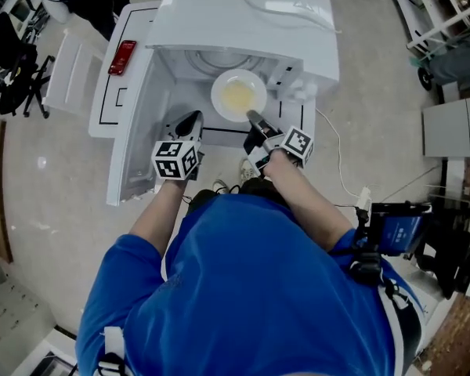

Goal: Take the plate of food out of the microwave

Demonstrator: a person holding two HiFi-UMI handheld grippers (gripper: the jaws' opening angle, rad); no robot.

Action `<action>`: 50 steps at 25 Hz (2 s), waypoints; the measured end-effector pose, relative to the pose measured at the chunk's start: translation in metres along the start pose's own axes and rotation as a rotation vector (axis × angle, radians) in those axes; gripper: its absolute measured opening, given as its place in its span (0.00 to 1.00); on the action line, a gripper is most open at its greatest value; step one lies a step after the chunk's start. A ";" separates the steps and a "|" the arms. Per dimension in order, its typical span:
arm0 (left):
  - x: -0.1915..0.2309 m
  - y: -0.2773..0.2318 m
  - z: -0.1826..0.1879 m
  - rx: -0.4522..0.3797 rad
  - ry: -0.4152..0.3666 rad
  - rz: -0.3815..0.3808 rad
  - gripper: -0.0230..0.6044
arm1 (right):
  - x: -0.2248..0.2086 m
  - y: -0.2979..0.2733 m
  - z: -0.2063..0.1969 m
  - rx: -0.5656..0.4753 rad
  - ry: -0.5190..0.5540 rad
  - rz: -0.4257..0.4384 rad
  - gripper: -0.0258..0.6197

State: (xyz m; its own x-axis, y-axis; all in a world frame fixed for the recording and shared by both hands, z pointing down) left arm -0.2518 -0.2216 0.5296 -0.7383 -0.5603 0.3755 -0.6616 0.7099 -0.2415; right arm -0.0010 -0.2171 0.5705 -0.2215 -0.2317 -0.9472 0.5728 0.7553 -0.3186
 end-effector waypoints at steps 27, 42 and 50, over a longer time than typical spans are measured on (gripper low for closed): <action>-0.088 0.052 -0.027 -0.188 0.128 0.075 0.05 | -0.018 0.143 0.002 0.020 0.043 0.089 0.07; -0.217 0.099 -0.079 -0.238 0.158 0.151 0.05 | -0.044 0.263 0.009 0.094 0.022 0.143 0.07; -0.214 0.137 -0.066 -0.269 0.153 0.129 0.05 | -0.042 0.285 -0.003 0.046 0.035 0.140 0.07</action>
State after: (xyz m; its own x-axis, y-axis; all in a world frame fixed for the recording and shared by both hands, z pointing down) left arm -0.1755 0.0236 0.4753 -0.7724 -0.4021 0.4916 -0.4903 0.8695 -0.0592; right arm 0.1688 0.0098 0.5194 -0.1635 -0.1039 -0.9811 0.6355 0.7495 -0.1853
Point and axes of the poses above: the fingertips, and each gripper's own axes: y backward along the fingers, x to its left, z out of its top, the point moved 9 cm from there along y, backward along the fingers, and after that the axes turned 11 degrees about -z, right-handed, at the moved point
